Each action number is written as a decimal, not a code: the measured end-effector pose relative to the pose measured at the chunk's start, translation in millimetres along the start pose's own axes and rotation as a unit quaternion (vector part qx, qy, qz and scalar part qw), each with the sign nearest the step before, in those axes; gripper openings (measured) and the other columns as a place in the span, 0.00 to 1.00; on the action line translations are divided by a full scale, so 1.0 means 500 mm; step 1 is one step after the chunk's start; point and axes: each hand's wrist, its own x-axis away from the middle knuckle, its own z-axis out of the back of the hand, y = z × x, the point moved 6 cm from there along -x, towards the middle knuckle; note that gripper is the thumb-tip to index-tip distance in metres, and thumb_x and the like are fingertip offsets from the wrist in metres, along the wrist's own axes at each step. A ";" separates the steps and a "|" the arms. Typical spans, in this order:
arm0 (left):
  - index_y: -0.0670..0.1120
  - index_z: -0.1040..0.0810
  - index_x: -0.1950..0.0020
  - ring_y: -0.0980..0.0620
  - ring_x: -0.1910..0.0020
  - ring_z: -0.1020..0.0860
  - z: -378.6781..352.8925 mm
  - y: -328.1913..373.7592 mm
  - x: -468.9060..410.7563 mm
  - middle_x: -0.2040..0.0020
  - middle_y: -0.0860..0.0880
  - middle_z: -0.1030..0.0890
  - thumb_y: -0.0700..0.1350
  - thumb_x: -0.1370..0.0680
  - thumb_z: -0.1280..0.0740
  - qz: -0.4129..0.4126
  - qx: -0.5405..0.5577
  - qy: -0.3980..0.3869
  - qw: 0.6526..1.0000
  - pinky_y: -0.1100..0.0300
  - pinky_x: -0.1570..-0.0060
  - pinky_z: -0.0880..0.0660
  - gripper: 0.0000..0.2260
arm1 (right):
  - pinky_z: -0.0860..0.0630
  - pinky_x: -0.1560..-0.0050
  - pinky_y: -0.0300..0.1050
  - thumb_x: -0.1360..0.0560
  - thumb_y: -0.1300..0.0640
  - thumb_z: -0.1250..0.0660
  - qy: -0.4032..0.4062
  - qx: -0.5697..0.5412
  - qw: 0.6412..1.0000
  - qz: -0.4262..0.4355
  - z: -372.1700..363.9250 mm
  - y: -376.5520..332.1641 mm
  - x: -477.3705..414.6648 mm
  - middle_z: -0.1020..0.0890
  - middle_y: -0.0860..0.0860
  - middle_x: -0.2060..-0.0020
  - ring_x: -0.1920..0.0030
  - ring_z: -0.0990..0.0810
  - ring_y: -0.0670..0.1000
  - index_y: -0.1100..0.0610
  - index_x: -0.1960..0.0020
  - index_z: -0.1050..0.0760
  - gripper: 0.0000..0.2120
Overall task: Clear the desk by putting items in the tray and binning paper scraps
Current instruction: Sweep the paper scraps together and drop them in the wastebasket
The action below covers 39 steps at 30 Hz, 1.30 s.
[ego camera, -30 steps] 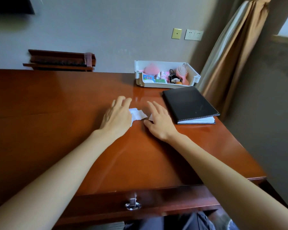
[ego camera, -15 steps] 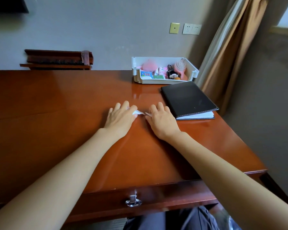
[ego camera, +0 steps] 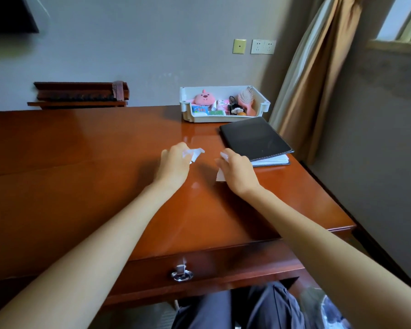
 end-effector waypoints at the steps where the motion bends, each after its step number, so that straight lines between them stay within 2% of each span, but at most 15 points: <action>1: 0.41 0.23 0.44 0.41 0.45 0.23 -0.004 0.024 0.001 0.47 0.40 0.20 0.46 0.21 0.40 -0.009 0.022 0.003 1.000 0.54 0.49 0.26 0.12 | 0.36 0.61 0.43 0.20 0.58 0.43 0.014 -0.027 1.000 -0.002 0.021 0.008 0.005 0.25 0.60 0.62 0.60 0.28 0.60 0.58 0.57 0.35 0.08; 5: 0.38 0.22 0.46 0.41 0.46 0.23 -0.036 0.165 0.049 0.48 0.38 0.20 0.44 0.21 0.40 -0.062 0.085 -0.011 0.994 0.55 0.51 0.27 0.12 | 0.38 0.66 0.40 0.21 0.62 0.44 0.089 -0.104 0.990 -0.036 0.134 0.067 0.042 0.24 0.57 0.60 0.59 0.28 0.54 0.63 0.58 0.29 0.09; 7: 0.37 0.22 0.47 0.41 0.46 0.24 -0.070 0.233 0.084 0.48 0.38 0.20 0.43 0.21 0.41 -0.085 0.114 -0.019 0.990 0.56 0.55 0.30 0.12 | 0.39 0.64 0.41 0.21 0.62 0.43 0.140 -0.091 0.985 -0.045 0.201 0.115 0.071 0.25 0.56 0.63 0.60 0.29 0.55 0.65 0.59 0.28 0.11; 10: 0.36 0.22 0.51 0.39 0.45 0.25 -0.152 0.335 0.140 0.49 0.36 0.20 0.42 0.21 0.41 -0.104 0.128 -0.053 0.985 0.53 0.51 0.30 0.11 | 0.36 0.67 0.37 0.21 0.61 0.42 0.207 -0.070 0.973 -0.073 0.295 0.209 0.128 0.25 0.52 0.67 0.64 0.29 0.54 0.68 0.57 0.26 0.12; 12: 0.37 0.24 0.56 0.39 0.48 0.25 -0.222 0.393 0.179 0.52 0.35 0.21 0.42 0.22 0.41 -0.116 0.134 -0.091 0.980 0.52 0.55 0.31 0.10 | 0.34 0.70 0.32 0.21 0.61 0.43 0.231 -0.061 0.965 -0.107 0.345 0.280 0.175 0.28 0.45 0.70 0.69 0.31 0.48 0.66 0.56 0.25 0.12; 14: 0.39 0.26 0.60 0.38 0.51 0.24 -0.299 0.446 0.225 0.56 0.35 0.21 0.41 0.22 0.41 -0.131 0.155 -0.140 0.969 0.54 0.61 0.34 0.10 | 0.34 0.72 0.30 0.21 0.61 0.43 0.250 -0.052 0.957 -0.140 0.384 0.358 0.225 0.29 0.43 0.70 0.70 0.31 0.46 0.64 0.57 0.26 0.11; 16: 0.41 0.29 0.64 0.38 0.54 0.24 -0.377 0.488 0.274 0.60 0.36 0.23 0.41 0.22 0.41 -0.140 0.165 -0.189 0.958 0.57 0.63 0.37 0.11 | 0.35 0.69 0.32 0.21 0.62 0.44 0.267 -0.051 0.946 -0.179 0.409 0.432 0.279 0.28 0.45 0.68 0.68 0.30 0.47 0.60 0.57 0.26 0.10; 19: 0.37 0.26 0.55 0.41 0.52 0.26 -0.495 0.528 0.341 0.55 0.39 0.23 0.40 0.21 0.44 -0.138 0.144 -0.247 0.948 0.55 0.60 0.34 0.10 | 0.33 0.61 0.40 0.21 0.63 0.45 0.283 -0.042 0.928 -0.238 0.424 0.542 0.360 0.25 0.50 0.60 0.62 0.28 0.50 0.62 0.49 0.25 0.10; 23: 0.36 0.27 0.48 0.39 0.45 0.26 -0.660 0.525 0.413 0.46 0.37 0.23 0.41 0.19 0.47 -0.112 0.088 -0.329 0.934 0.52 0.53 0.31 0.12 | 0.34 0.59 0.39 0.21 0.64 0.46 0.252 -0.060 0.912 -0.317 0.396 0.669 0.453 0.26 0.49 0.60 0.65 0.30 0.42 0.63 0.44 0.28 0.10; 26: 0.35 0.26 0.45 0.39 0.44 0.26 -0.766 0.507 0.451 0.44 0.37 0.22 0.40 0.20 0.45 -0.099 0.062 -0.375 0.919 0.52 0.49 0.30 0.12 | 0.34 0.62 0.38 0.23 0.68 0.48 0.219 -0.068 0.898 -0.377 0.364 0.754 0.500 0.27 0.52 0.57 0.61 0.29 0.48 0.63 0.44 0.31 0.11; 29: 0.34 0.24 0.46 0.39 0.45 0.24 -0.866 0.470 0.479 0.46 0.37 0.21 0.38 0.21 0.43 -0.076 0.040 -0.422 0.902 0.53 0.50 0.29 0.12 | 0.34 0.56 0.44 0.24 0.69 0.50 0.169 -0.069 0.882 -0.435 0.313 0.843 0.533 0.28 0.55 0.54 0.58 0.30 0.52 0.65 0.44 0.33 0.12; 33: 0.30 0.24 0.49 0.35 0.50 0.21 -1.000 0.383 0.511 0.50 0.31 0.20 0.39 0.22 0.42 -0.030 -0.021 -0.476 0.879 0.49 0.50 0.26 0.13 | 0.32 0.53 0.51 0.25 0.70 0.50 0.094 -0.055 0.858 -0.501 0.222 0.958 0.574 0.25 0.62 0.51 0.52 0.28 0.58 0.64 0.51 0.33 0.09; 35: 0.30 0.25 0.49 0.34 0.49 0.21 -1.061 0.331 0.526 0.48 0.30 0.21 0.39 0.21 0.43 -0.008 -0.058 -0.497 0.866 0.47 0.48 0.24 0.13 | 0.31 0.53 0.50 0.26 0.71 0.48 0.064 -0.065 0.840 -0.535 0.176 1.007 0.597 0.24 0.65 0.47 0.48 0.26 0.61 0.66 0.50 0.30 0.10; 37: 0.31 0.25 0.47 0.35 0.47 0.21 -1.115 0.284 0.545 0.46 0.31 0.21 0.39 0.22 0.43 0.024 -0.081 -0.520 0.850 0.47 0.47 0.24 0.13 | 0.34 0.58 0.46 0.26 0.71 0.46 0.024 -0.068 0.827 -0.558 0.133 1.047 0.616 0.22 0.65 0.47 0.49 0.25 0.60 0.63 0.51 0.29 0.09; 39: 0.32 0.26 0.46 0.35 0.46 0.21 -1.163 0.240 0.569 0.45 0.31 0.21 0.39 0.23 0.42 0.069 -0.088 -0.548 0.829 0.46 0.48 0.24 0.13 | 0.29 0.53 0.47 0.25 0.70 0.45 -0.004 -0.083 0.814 -0.575 0.094 1.081 0.633 0.21 0.64 0.47 0.47 0.23 0.61 0.65 0.48 0.27 0.10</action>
